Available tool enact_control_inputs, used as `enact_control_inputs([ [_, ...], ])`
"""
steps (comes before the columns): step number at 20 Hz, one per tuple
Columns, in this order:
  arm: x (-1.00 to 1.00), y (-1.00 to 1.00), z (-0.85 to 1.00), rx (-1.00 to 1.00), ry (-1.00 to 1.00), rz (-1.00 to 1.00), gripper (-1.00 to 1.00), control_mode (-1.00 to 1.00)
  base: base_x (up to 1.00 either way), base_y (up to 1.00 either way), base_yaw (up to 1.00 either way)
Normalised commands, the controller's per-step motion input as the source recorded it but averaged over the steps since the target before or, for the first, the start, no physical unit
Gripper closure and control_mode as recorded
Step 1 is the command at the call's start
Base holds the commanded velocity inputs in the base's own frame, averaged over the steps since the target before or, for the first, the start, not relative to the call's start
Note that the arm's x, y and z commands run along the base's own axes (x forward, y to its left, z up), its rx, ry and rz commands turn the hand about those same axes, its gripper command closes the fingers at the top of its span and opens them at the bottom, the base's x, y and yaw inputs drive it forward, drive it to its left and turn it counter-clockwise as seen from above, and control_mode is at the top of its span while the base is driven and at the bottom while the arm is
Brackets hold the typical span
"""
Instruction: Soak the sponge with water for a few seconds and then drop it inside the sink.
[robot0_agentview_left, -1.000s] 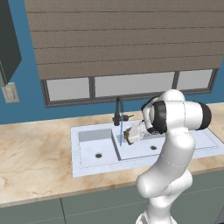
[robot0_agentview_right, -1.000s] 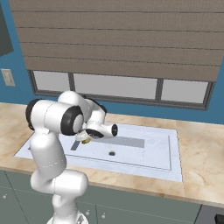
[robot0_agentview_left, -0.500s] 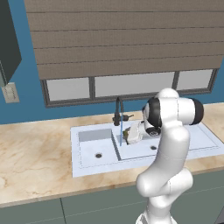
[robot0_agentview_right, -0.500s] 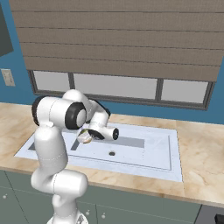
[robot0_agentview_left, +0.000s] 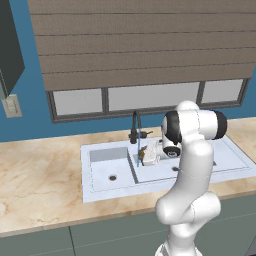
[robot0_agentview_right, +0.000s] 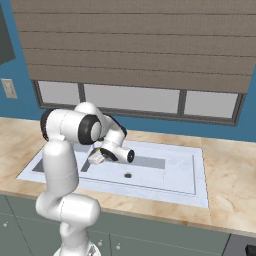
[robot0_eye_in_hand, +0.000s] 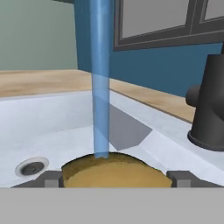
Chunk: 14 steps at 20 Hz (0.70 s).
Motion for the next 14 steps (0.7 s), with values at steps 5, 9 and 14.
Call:
enact_control_inputs([
  [5,0.20,0.01,0.00,0.00,0.00,-0.06,1.00,-1.00,0.00,0.00,0.00],
  [9,0.17,0.00,0.00,0.00,0.00,-0.07,1.00,-1.00,0.00,0.00,0.00],
  [14,0.11,0.04,-0.05,0.00,-0.01,-0.07,1.00,-1.00,0.00,0.00,0.00],
])
